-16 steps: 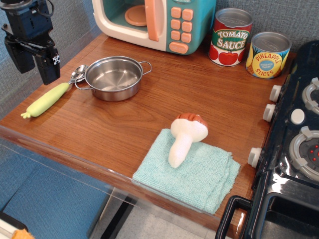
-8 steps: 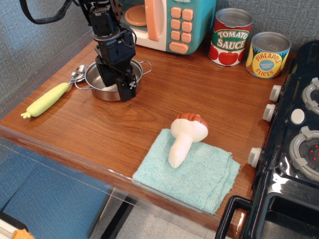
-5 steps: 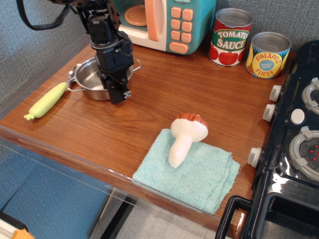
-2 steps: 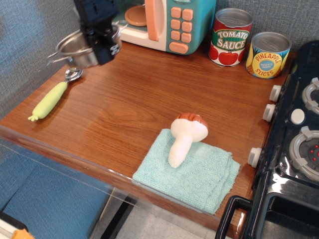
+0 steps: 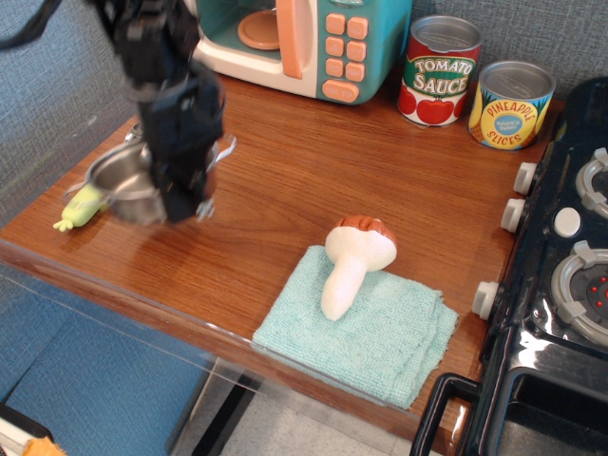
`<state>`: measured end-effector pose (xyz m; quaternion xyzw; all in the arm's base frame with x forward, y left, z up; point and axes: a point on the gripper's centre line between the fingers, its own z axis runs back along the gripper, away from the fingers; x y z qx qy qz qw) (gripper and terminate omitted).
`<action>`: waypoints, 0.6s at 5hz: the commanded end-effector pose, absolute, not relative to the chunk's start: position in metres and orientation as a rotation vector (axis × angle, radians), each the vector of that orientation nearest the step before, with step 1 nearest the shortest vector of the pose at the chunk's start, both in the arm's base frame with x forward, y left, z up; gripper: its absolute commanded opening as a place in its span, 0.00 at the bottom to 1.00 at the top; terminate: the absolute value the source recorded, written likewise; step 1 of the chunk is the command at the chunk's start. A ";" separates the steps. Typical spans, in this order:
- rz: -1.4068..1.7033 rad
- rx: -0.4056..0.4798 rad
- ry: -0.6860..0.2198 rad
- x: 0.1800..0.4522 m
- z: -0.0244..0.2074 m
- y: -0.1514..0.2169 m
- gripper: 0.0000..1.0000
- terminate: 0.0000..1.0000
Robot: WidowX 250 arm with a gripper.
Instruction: Move pot down to edge of table.
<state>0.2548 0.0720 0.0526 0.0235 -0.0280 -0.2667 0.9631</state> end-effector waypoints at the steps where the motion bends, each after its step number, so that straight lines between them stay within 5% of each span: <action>1: -0.543 0.099 -0.067 0.241 0.047 0.067 0.00 0.00; 2: -0.523 0.090 -0.053 0.243 0.037 0.073 0.00 0.00; 3: -0.457 0.047 -0.036 0.247 0.031 0.082 1.00 0.00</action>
